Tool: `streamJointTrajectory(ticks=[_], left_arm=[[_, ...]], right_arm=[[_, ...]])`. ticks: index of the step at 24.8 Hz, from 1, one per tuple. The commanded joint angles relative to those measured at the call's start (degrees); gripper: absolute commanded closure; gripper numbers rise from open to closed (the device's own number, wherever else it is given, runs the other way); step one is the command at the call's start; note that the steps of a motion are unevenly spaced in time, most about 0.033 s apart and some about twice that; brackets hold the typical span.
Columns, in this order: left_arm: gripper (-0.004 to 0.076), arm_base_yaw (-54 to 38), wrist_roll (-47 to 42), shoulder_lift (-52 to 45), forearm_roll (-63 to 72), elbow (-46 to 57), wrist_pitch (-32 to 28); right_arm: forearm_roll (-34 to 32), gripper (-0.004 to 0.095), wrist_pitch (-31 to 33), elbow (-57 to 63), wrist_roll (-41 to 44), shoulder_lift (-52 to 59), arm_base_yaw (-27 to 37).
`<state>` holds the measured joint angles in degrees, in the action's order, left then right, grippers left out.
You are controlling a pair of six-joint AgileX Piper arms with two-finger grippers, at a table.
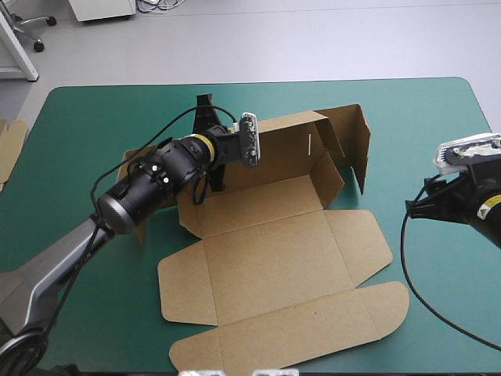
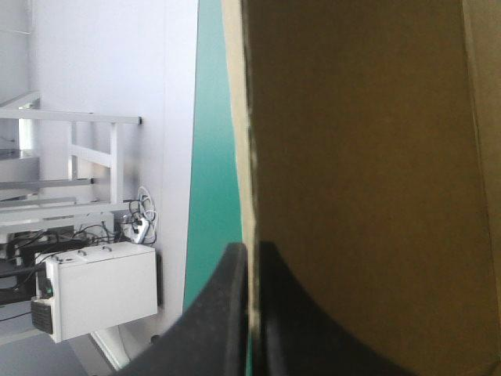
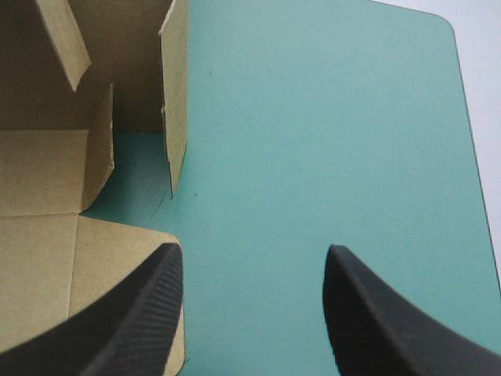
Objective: Fold the box
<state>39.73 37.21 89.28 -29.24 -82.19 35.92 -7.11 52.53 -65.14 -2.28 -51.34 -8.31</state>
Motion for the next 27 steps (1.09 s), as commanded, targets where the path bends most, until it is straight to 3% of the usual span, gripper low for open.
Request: streamJointTrajectory(ticks=[1, 5, 8, 13, 23, 26, 27], left_arm=[[0.0738, 2.23, -14.21, -5.69, -13.74, 4.47, -7.14], [0.0738, 5.61, -40.54, -6.95, -34.5, 11.16, -6.84], [0.0738, 8.22, -54.13, -6.95, -51.18, 16.66, -6.24], [0.0738, 10.61, -58.96, -6.95, -58.46, 19.83, -6.24], [0.0738, 11.59, -59.1, -6.95, -64.91, 22.19, -11.27], [0.0738, 11.59, -61.65, -6.95, -69.97, 22.19, -12.94], [0.0738, 11.48, -64.99, -6.95, -71.81, 22.19, -11.07]], right_arm=[[-1.14, 0.0396, -2.69, -4.71, 0.99, 0.34, 0.51], [-0.9, 0.0399, -1.78, -7.61, 1.22, -0.9, 0.51], [1.12, 0.041, 1.46, -9.43, 1.36, -3.65, 0.51], [1.12, 0.041, 3.84, -12.09, 1.82, -7.64, 0.51], [0.39, 0.0424, 5.04, -20.94, 6.75, -17.47, 0.57], [0.93, 0.0477, 3.92, -25.44, 5.72, -23.61, 3.05], [0.66, 0.0482, 3.3, -28.24, 2.28, -27.28, 5.49]])
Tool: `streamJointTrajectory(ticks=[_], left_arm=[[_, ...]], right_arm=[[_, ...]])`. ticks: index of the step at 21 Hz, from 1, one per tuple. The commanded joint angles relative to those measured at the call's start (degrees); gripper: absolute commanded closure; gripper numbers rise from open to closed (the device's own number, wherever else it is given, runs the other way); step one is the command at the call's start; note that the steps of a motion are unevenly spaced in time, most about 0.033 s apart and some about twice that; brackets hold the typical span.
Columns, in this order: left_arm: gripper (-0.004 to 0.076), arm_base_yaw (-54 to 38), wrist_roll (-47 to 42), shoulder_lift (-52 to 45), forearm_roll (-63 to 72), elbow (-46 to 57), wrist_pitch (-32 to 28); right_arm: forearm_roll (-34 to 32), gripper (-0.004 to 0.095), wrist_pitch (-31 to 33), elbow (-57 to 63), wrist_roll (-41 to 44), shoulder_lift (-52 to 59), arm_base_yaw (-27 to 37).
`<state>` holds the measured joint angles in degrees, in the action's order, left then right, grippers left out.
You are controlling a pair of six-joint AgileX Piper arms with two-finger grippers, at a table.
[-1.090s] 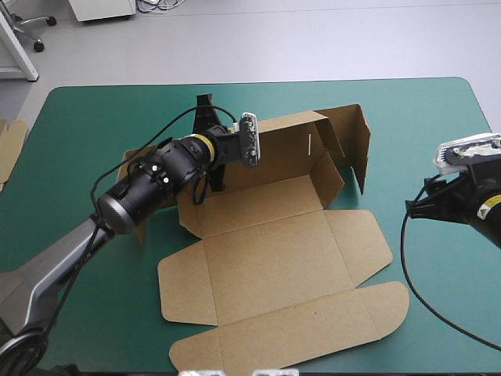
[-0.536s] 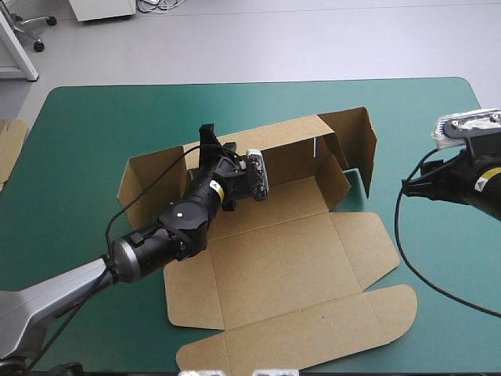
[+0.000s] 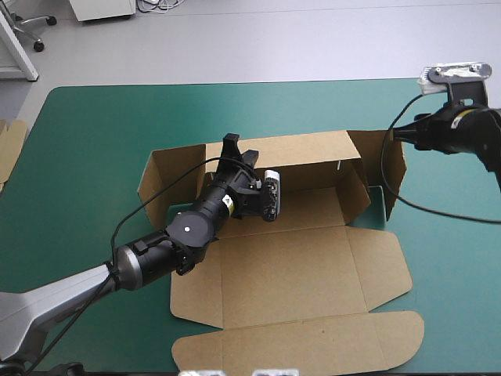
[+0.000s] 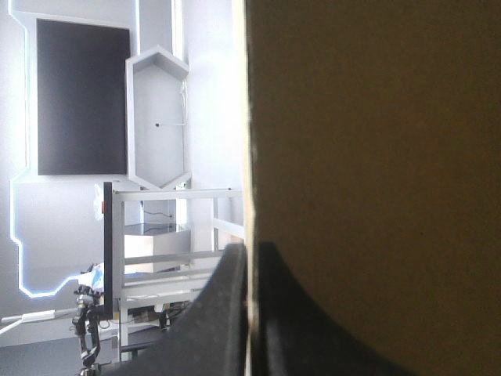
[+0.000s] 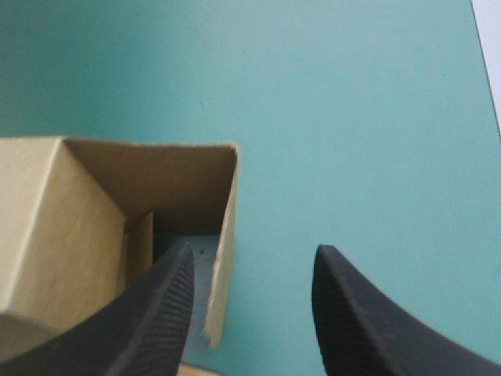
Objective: Fold the box
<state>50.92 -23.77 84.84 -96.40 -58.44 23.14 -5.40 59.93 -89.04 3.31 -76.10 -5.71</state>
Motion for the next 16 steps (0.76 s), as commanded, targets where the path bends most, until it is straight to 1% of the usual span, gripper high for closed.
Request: streamJointTrajectory(ticks=[1, 2, 3, 5, 7, 8, 10, 11, 12, 16], left_arm=[[0.0738, 0.29, -4.93, -2.52, -4.65, -1.56, 2.82], [0.0738, 0.29, -7.19, -2.52, -4.65, -1.56, 3.76], [0.0738, 0.29, -7.32, -2.52, -4.65, -1.56, 3.5], [0.0738, 0.4, -7.32, -2.52, -4.65, -1.56, 2.22], [0.0738, 0.4, -6.45, -2.41, -4.65, -1.56, 1.1], [0.0738, 0.4, -6.43, -2.41, -4.65, -1.56, 1.0], [0.0738, 0.4, -6.43, -2.29, -4.65, -1.56, 1.21], [0.0738, 0.4, -6.43, -2.29, -4.65, -1.56, 1.21], [0.0738, 0.4, -6.43, -2.29, -4.65, -1.56, 1.21], [0.0738, 0.4, -6.72, -2.29, -4.52, -1.56, 0.98]], right_arm=[[-0.75, 0.0482, -3.99, -5.8, -3.95, -3.97, 4.12], [1.09, 0.0482, -3.34, -8.65, -6.61, -7.67, 7.82], [3.04, 0.0482, -3.34, -9.96, -7.03, -8.9, 8.97], [16.59, 0.0482, -3.22, -14.45, -12.3, -14.55, 14.17], [20.42, 0.0482, -2.81, -17.37, -13.41, -18.63, 15.22], [20.58, 0.0482, -2.39, -18.18, -13.54, -19.99, 15.22], [23.43, 0.0482, -1.9, -19.69, -14.61, -23.33, 15.09], [26.3, 0.0482, -2.04, -20.04, -15.93, -25.06, 15.09], [27.72, 0.0482, -2.39, -20.04, -16.4, -25.97, 15.09], [30.15, 0.051, -2.38, -20.04, -18.32, -28.99, 14.08]])
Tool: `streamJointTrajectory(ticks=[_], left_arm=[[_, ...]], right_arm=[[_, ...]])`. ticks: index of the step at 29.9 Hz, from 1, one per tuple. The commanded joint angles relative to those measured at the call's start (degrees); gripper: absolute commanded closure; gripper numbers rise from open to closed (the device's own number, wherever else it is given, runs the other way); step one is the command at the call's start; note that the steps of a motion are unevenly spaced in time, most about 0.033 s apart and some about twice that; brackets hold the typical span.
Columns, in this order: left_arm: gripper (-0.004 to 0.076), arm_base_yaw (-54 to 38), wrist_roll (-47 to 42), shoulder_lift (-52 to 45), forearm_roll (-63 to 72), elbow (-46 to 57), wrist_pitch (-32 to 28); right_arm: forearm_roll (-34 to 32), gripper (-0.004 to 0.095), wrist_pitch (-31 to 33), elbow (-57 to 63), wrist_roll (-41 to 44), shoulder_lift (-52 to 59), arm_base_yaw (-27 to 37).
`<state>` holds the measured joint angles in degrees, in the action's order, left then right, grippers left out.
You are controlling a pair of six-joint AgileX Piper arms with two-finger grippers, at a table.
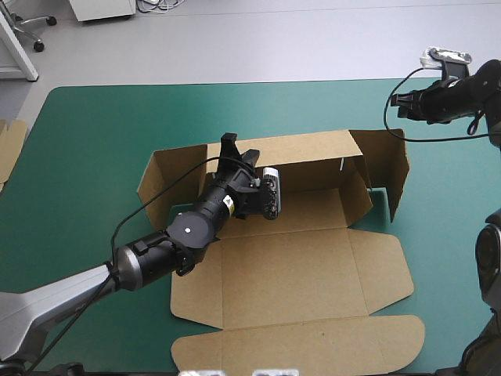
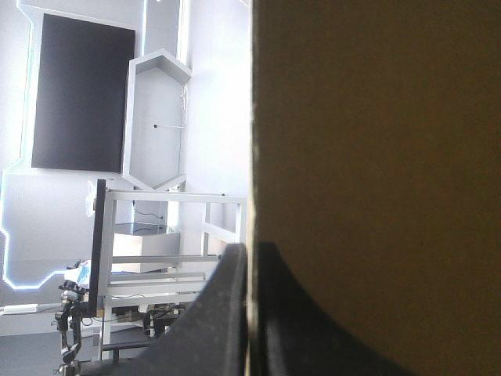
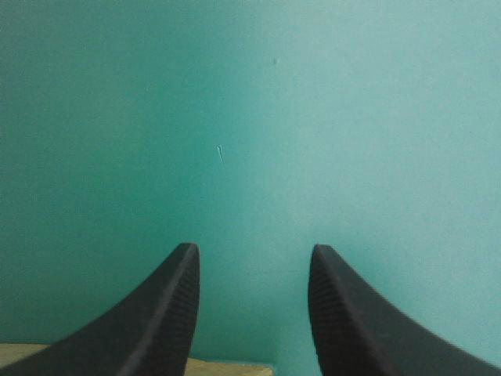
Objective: Fold the box
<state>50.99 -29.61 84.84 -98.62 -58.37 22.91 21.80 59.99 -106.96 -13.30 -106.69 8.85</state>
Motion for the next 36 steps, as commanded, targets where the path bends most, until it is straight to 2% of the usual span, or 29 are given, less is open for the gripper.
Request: streamJointTrajectory(ticks=[1, 6, 16, 22, 26, 36], left_arm=[[0.0738, 0.33, -0.88, -2.29, -2.3, -1.63, 1.22], [0.0738, 0.33, -0.78, -2.29, -2.3, -1.63, 1.45], [0.0738, 0.33, -0.55, -1.24, -2.3, -1.63, 2.16], [0.0738, 0.33, -0.55, -1.13, -2.3, -1.63, 2.3], [0.0738, 0.33, -0.55, -1.13, -2.3, -1.63, 2.3], [0.0738, 0.33, -0.55, -1.02, -2.3, -1.52, 2.8]], right_arm=[[2.94, 0.0511, -2.15, -2.12, -2.11, 0.91, -1.15], [3.49, 0.0532, 0.86, -2.12, -3.42, -0.58, -3.31], [6.22, 0.0559, 9.59, -1.29, -5.75, 0.84, -2.95], [8.11, 0.0559, 9.37, -0.43, -7.7, 3.99, -2.39], [8.94, 0.0559, 8.3, 4.38, -9.13, 6.52, -2.39], [13.62, 0.0559, -0.02, 21.12, -14.94, 14.96, -2.32]])
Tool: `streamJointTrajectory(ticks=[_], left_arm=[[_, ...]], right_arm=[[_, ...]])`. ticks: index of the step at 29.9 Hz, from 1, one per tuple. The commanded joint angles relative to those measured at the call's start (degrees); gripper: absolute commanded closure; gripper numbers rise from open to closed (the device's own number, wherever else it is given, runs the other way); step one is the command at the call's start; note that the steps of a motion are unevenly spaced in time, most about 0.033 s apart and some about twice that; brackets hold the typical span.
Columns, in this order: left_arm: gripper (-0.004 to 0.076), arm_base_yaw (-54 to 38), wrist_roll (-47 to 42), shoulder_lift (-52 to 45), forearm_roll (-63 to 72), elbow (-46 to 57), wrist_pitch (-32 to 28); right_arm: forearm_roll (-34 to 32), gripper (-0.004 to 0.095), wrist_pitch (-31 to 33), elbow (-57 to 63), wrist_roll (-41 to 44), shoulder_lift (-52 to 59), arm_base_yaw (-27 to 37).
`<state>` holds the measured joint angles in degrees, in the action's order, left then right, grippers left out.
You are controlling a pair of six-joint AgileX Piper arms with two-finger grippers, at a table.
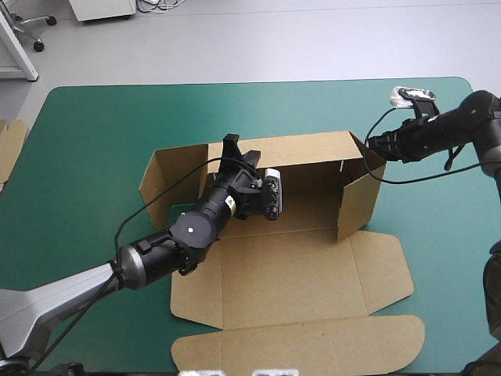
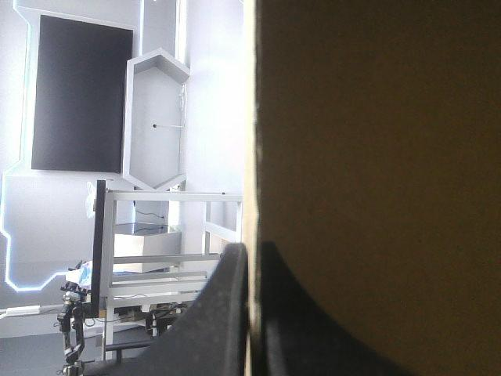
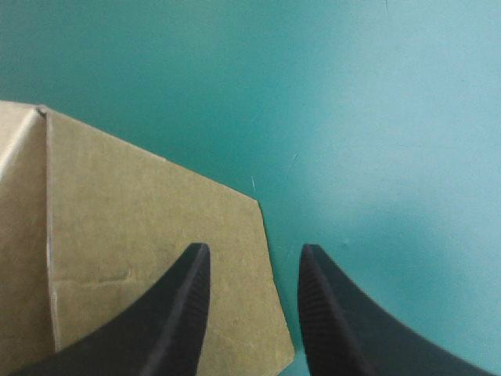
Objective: Fold the box
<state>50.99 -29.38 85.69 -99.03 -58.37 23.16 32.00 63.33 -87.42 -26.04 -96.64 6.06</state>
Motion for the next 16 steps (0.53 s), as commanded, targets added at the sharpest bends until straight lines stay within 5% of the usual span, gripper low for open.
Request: streamJointTrajectory(ticks=[1, 7, 16], left_arm=[[0.0738, 0.33, -0.72, -1.76, -1.88, -1.51, 3.06], [0.0738, 0.22, 0.54, 0.25, -1.88, -1.51, 4.54], [0.0738, 0.22, 0.54, 0.63, -1.88, -1.51, 4.14]], right_arm=[[3.94, 0.0559, -3.91, 2.57, -3.13, 5.76, 0.47], [7.83, 0.0559, -13.1, 13.55, -10.01, 12.15, 1.03], [28.9, 0.0559, -22.74, 29.94, -35.94, 17.83, 1.03]])
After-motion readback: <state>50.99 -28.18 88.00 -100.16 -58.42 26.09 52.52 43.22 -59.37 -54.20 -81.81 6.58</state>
